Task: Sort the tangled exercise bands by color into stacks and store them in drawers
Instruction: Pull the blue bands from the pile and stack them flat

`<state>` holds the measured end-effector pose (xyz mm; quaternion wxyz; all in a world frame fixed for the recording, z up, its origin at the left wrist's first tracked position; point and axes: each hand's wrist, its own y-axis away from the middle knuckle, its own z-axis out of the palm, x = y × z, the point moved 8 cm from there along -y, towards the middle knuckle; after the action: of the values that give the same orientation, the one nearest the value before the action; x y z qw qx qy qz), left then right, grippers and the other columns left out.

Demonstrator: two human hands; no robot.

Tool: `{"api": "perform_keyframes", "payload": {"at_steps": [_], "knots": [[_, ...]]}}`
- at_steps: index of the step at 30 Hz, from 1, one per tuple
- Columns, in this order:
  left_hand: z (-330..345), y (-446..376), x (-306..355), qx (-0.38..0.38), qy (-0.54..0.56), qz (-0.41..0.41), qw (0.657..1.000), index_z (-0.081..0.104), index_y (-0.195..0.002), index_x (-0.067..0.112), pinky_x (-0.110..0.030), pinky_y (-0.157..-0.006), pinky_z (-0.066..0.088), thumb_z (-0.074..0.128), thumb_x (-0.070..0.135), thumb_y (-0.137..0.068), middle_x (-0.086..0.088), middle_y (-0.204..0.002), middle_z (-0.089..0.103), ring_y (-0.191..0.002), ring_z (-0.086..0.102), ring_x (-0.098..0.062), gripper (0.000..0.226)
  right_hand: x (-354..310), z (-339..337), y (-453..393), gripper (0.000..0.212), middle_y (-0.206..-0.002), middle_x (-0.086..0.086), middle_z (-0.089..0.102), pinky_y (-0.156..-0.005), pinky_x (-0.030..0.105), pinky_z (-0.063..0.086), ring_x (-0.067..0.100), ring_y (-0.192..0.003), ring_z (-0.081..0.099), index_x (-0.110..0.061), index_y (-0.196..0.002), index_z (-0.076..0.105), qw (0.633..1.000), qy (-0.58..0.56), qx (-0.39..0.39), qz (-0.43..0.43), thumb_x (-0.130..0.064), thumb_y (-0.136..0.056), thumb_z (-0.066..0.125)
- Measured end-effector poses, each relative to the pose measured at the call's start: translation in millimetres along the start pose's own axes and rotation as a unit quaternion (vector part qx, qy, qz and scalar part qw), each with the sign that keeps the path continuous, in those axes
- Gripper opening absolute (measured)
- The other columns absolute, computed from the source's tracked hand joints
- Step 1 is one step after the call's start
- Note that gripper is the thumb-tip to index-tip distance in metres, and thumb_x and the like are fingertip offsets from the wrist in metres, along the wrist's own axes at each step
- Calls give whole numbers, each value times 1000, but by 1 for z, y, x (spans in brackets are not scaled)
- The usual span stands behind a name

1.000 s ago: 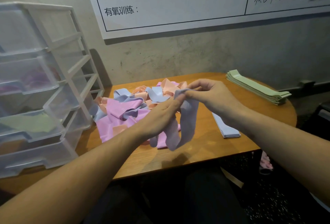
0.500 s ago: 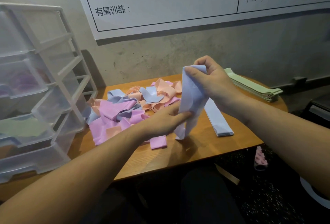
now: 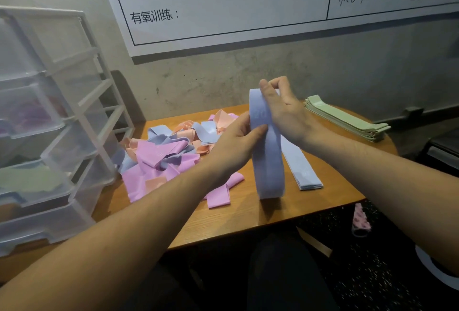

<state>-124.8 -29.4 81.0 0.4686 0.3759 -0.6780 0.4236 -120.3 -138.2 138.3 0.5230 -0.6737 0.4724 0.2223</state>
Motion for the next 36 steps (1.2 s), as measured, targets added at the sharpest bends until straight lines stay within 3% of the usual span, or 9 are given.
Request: {"api": "perform_keyframes", "payload": {"at_steps": [4,7,9,12,17,22,25,30,36], "knots": [[-3,-4,-5,25,93,-28,995,54,-130,24,-59,-99,51,51,16,-104,-9,-122,71,-110,69,-29,27,27,7,7,25,-93,2,52,-67,32,47,14,-78,55,-25,-104,43,983,-154,-12,100,-49,-104,40],[-5,-8,-4,37,166,-46,984,54,-132,17,-63,-99,50,44,9,-105,-13,-120,72,-109,70,-33,29,38,11,20,22,-82,-3,49,-55,24,43,6,-63,52,-25,-102,44,979,-170,-26,107,-47,-103,43],[-7,-11,-3,49,200,-56,977,55,-130,10,-60,-93,54,42,6,-105,-17,-115,72,-102,70,-35,29,44,18,29,26,-77,-7,47,-57,24,39,2,-58,47,-24,-100,46,976,-177,-58,114,-50,-101,47],[-12,-16,-4,75,241,-68,965,52,-133,3,-41,-69,57,37,3,-103,-21,-108,66,-91,68,-33,33,51,23,40,37,-85,0,59,-71,31,43,9,-77,54,-22,-104,54,976,-153,-107,114,-54,-86,60],[-6,-24,-13,105,419,-130,893,49,-136,1,-43,-67,62,36,5,-103,-21,-121,67,-94,75,-27,36,68,24,47,41,-105,27,69,-84,53,53,36,-89,68,-16,-126,49,969,-138,-144,145,-17,-87,62],[2,-38,-21,129,452,-161,868,53,-137,-1,-37,-60,60,40,5,-102,-23,-125,66,-84,76,-23,38,90,17,48,32,-111,17,71,-88,42,52,21,-97,65,-11,-122,62,975,-101,-116,159,-22,-92,62],[-2,-49,-27,176,430,-147,873,53,-136,0,-33,-56,59,39,1,-101,-17,-109,69,-76,73,-20,38,98,10,50,22,-108,20,70,-84,41,50,19,-91,63,-9,-116,64,977,-107,-98,157,-24,-102,57],[-1,-62,-33,182,411,-120,885,56,-133,5,-33,-60,59,39,0,-101,-14,-117,71,-87,74,-19,36,110,-5,55,59,-75,7,45,-63,37,33,17,-67,41,2,-89,53,981,-46,-70,174,-56,-92,60],[0,-83,-55,201,366,-128,900,50,-136,9,-44,-75,60,35,-9,-91,-10,-117,72,-88,76,-20,50,137,-26,53,28,-73,0,57,-61,26,38,8,-63,49,4,-91,61,973,-16,-76,216,-24,-95,61]]}}
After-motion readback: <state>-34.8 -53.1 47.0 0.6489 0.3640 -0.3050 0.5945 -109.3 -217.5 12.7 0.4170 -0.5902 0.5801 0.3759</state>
